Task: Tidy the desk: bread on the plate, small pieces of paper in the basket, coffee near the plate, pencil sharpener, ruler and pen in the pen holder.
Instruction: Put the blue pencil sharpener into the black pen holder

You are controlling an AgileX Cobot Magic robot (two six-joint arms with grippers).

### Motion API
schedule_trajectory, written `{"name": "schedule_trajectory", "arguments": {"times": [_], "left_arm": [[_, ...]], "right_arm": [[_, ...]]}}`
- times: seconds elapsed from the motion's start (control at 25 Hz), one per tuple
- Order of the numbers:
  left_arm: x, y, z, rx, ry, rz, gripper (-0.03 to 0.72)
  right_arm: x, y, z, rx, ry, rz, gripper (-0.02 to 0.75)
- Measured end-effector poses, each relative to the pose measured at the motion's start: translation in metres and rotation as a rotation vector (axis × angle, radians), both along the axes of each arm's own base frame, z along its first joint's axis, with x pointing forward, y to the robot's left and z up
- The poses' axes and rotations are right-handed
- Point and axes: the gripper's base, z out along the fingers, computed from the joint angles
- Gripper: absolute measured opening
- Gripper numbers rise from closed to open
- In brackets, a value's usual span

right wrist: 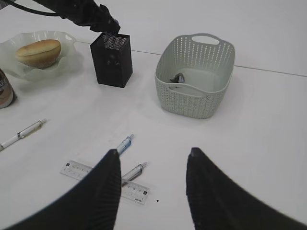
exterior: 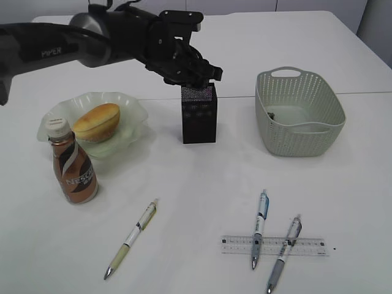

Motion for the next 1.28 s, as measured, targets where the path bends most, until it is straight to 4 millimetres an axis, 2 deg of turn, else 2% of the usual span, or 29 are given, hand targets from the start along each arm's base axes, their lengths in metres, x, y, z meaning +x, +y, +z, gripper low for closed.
{"name": "schedule_trajectory", "arguments": {"times": [0.28,0.52,1.28], "left_arm": [[0.001,-0.002,-0.02,0.003,0.043,0.005,0.307],[0.001,-0.002,-0.027,-0.004,0.069,0.011,0.308],[0.0,-0.002,-0.025,-0.004,0.079,0.013,0.308]], "right_arm": [[0.0,0.0,0.0,0.0,0.0,0.0,0.362],[0.0,-0.001,0.0,-0.007,-0.002,-0.003,0.362],[0.001,-0.002,0.0,-0.029,-0.01,-0.013,0.362]]}}
